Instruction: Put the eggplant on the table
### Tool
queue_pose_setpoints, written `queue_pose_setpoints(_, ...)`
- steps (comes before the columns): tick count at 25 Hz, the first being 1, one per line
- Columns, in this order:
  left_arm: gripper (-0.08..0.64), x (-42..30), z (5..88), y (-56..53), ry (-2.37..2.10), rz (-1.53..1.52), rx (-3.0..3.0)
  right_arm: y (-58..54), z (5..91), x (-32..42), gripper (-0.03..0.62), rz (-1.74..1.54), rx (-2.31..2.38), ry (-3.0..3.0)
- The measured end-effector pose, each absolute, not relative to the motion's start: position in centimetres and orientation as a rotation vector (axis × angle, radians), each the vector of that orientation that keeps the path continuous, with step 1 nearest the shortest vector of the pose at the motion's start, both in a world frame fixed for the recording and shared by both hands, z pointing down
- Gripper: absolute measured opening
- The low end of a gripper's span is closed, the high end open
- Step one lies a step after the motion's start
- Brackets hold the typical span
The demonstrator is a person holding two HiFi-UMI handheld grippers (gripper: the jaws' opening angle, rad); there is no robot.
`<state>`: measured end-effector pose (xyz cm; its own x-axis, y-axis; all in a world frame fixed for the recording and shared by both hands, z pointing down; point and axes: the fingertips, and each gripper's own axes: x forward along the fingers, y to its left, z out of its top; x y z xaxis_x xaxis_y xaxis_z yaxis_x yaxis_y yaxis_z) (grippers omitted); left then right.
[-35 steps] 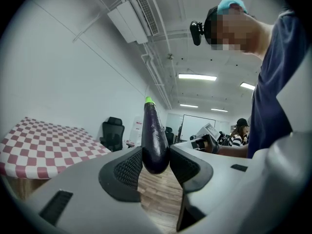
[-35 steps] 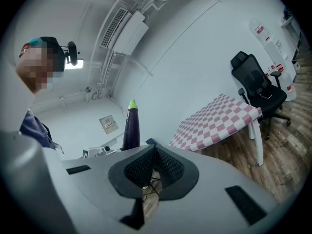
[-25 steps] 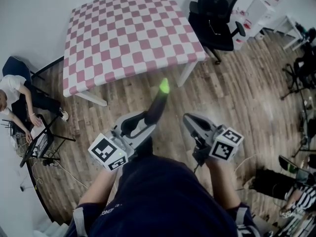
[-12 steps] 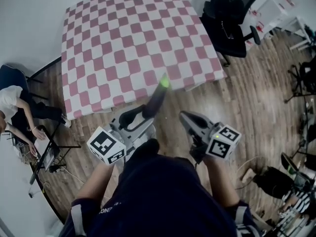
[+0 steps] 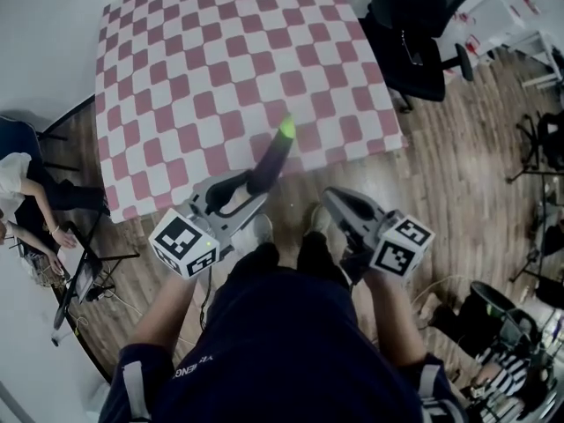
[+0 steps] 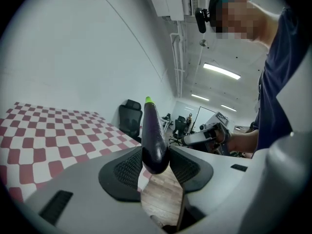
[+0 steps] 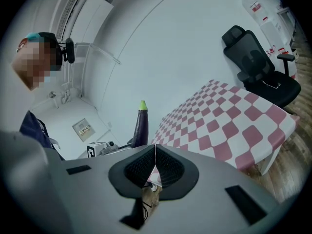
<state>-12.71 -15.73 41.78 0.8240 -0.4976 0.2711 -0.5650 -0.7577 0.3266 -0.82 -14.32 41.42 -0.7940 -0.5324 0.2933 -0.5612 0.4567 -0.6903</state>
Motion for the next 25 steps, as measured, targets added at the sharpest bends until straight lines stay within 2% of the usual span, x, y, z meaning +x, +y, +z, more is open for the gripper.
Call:
queue_pose_setpoints(5,0.195,-10.4,39.3,-20.0,-0.884,0.337,2.562,-17.3,39.0,1.5,0.018,1.37,0.87,-2.617)
queue_pose_setpoints(9,0.195,-5.5,45.7,-27.3,-0.921,0.419,2.526,-23.5,43.4,5.8,0.018,1.367,0.779,-2.587)
queue_pose_setpoints(14,0.195,-4.6,51.1,-26.4,-0.968,0.496,2.481,-20.6,46.5,7.3,0.018,1.377,0.728,-2.561)
queue_pose_setpoints(25,0.195,0.4,60.9,-33.1,-0.924,0.847,2.384,-23.7,50.8,14.7,0.018,1.47,0.777,-2.461)
